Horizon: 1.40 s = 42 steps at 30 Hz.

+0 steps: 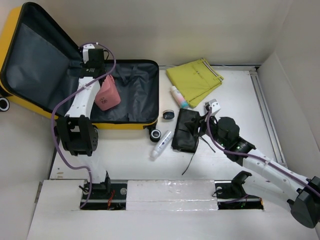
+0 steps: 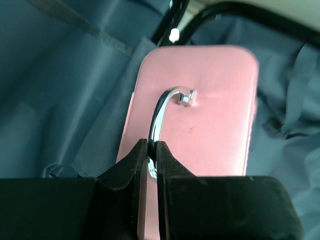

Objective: Pack the luggage

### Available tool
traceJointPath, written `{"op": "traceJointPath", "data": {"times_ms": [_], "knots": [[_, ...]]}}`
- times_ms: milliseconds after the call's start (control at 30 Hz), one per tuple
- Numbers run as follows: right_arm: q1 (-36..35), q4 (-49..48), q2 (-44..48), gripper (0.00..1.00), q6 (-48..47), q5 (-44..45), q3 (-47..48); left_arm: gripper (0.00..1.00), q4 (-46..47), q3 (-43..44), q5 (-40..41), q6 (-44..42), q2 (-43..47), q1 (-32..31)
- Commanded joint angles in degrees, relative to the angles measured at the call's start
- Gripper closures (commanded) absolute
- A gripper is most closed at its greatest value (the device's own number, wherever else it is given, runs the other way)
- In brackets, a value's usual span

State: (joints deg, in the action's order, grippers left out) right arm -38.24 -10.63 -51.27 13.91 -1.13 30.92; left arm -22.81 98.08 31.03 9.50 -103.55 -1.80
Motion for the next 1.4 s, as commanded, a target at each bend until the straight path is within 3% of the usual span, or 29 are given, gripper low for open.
{"op": "traceJointPath", "data": {"times_ms": [0, 100, 167, 267, 333, 467, 500, 567, 633, 733, 767, 833, 867, 967, 1167, 1367], "knots": [[-0.1, -2.3, 0.1, 0.48, 0.3, -0.7, 0.1, 1.00, 0.9, 5.5, 1.8, 0.3, 5.8, 1.6], [-0.1, -2.3, 0.1, 0.48, 0.3, 0.6, 0.1, 0.96, 0.9, 4.3, 2.5, 0.9, 5.3, 1.6], [-0.1, -2.3, 0.1, 0.48, 0.3, 0.6, 0.1, 0.76, 0.9, 3.5, 1.9, 0.9, 5.3, 1.6], [-0.1, -1.8, -0.4, 0.48, 0.3, 1.2, 0.1, 0.66, 0.9, 3.5, 1.9, 0.9, 4.7, 1.6], [-0.1, -1.8, -0.4, 0.48, 0.3, 1.7, 0.1, 0.52, 0.9, 3.5, 1.9, 1.5, 4.7, 1.6], [-0.1, -1.8, -0.4, 0.50, 0.3, 2.4, 0.1, 0.46, 0.9, 2.3, 0.4, 3.0, 6.1, 0.8], [-0.1, -1.2, -0.4, 0.56, 0.3, 3.1, 0.1, 0.46, 1.4, 2.3, 0.4, 3.0, 6.9, 0.1], [-0.1, -0.4, -1.0, 0.79, 0.3, 4.4, 0.1, 0.45, 1.5, 3.9, -0.2, 3.0, 8.5, -2.4], [-0.1, -0.4, -2.6, 0.96, 0.3, 5.4, 0.7, 0.45, 2.2, 5.5, -0.2, 3.0, 10.7, -8.9], [-0.1, 2.4, -4.5, 1.00, 2.2, 9.5, 1.4, 0.45, 5.5, 4.6, 0.8, 3.7, 13.8, -21.3], [-0.1, 3.6, -5.1, 0.95, 2.3, 10.7, 1.9, 0.45, 7.0, 3.0, 0.8, 4.3, 14.7, -24.4], [0.5, 4.8, -6.0, 0.76, 2.9, 12.0, 2.0, 0.45, 10.7, -4.4, 0.0, 7.8, 17.5, -32.3], [0.5, 5.7, -7.1, 0.51, 4.4, 12.0, 2.5, 0.45, 15.3, -7.5, -0.9, 9.1, 18.5, -34.6], [2.1, 7.2, -7.8, 0.20, 5.1, 10.9, 1.0, 0.45, 24.2, -19.9, -2.2, 12.5, 22.3, -41.6], [8.4, 5.5, -8.9, 0.20, 9.4, 7.5, -4.1, 0.45, 33.7, -40.0, -7.8, 17.7, 30.1, -47.0], [12.9, 0.9, -19.7, 0.23, 10.4, 0.9, -4.3, 0.46, 36.9, -51.9, -11.5, 20.0, 38.9, -47.5]]}}
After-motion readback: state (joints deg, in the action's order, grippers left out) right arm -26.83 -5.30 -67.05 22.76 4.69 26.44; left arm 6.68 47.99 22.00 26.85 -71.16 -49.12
